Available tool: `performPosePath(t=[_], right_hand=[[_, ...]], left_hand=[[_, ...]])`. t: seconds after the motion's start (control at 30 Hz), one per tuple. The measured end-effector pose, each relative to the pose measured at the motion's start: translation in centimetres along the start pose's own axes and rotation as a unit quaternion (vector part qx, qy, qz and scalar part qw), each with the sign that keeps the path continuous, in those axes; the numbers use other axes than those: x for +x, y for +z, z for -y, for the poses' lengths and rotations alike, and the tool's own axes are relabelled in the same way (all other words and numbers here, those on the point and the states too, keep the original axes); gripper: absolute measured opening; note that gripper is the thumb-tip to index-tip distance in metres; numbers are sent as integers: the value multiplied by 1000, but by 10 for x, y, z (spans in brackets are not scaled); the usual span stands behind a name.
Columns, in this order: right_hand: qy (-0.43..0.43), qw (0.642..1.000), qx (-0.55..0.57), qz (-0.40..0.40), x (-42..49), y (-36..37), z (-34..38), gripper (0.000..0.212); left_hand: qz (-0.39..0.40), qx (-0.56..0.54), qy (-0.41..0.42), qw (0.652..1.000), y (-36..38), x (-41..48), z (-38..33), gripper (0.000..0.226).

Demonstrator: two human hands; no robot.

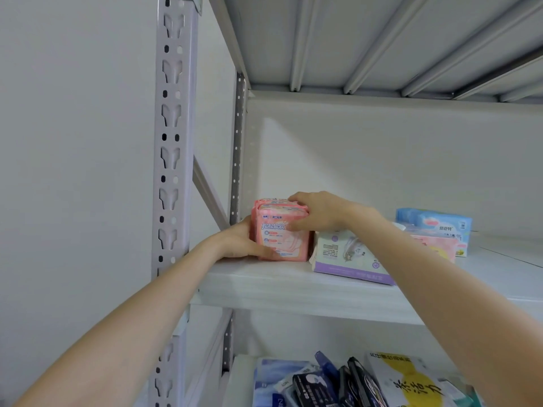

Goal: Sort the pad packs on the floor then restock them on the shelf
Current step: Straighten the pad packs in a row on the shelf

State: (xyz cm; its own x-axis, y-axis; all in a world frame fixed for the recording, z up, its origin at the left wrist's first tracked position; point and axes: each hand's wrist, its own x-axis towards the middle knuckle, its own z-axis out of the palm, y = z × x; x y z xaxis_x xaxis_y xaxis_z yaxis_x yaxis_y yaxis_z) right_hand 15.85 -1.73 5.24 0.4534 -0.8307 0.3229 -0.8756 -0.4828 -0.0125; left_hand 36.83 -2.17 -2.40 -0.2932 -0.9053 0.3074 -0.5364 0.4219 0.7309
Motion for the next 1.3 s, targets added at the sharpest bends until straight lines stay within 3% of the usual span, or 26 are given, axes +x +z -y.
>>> performPosePath(t=[0.1,0.27,0.37,0.47,0.57,0.83,1.0,1.13,1.3], right_hand=[[6,999,-1,-40,-10,-1,-2,78],[13,988,62,-139,-44,-8,-12,72],[36,972,133,-191,-73,-10,-24,69],[64,948,192,-246,-103,-8,-38,69],[83,922,259,-275,-131,-2,-54,71],[115,884,388,-233,-174,22,-89,78],[114,887,402,-197,-172,34,-95,79],[62,882,431,-179,-168,37,-89,44],[23,863,469,-186,-161,40,-88,44]], left_hand=[[-21,0,10,1000,0,-7,0,73],[-88,18,7,996,-2,-26,-3,125],[-137,9,36,990,2,-40,-9,132],[-165,-6,75,983,15,-58,-23,122],[-159,-23,136,978,34,-72,-42,73],[-133,-28,101,986,92,-67,-67,115],[-144,-43,117,982,116,-60,-78,96],[-166,-33,113,979,122,-53,-84,97],[-198,-20,109,974,126,-44,-79,106]])
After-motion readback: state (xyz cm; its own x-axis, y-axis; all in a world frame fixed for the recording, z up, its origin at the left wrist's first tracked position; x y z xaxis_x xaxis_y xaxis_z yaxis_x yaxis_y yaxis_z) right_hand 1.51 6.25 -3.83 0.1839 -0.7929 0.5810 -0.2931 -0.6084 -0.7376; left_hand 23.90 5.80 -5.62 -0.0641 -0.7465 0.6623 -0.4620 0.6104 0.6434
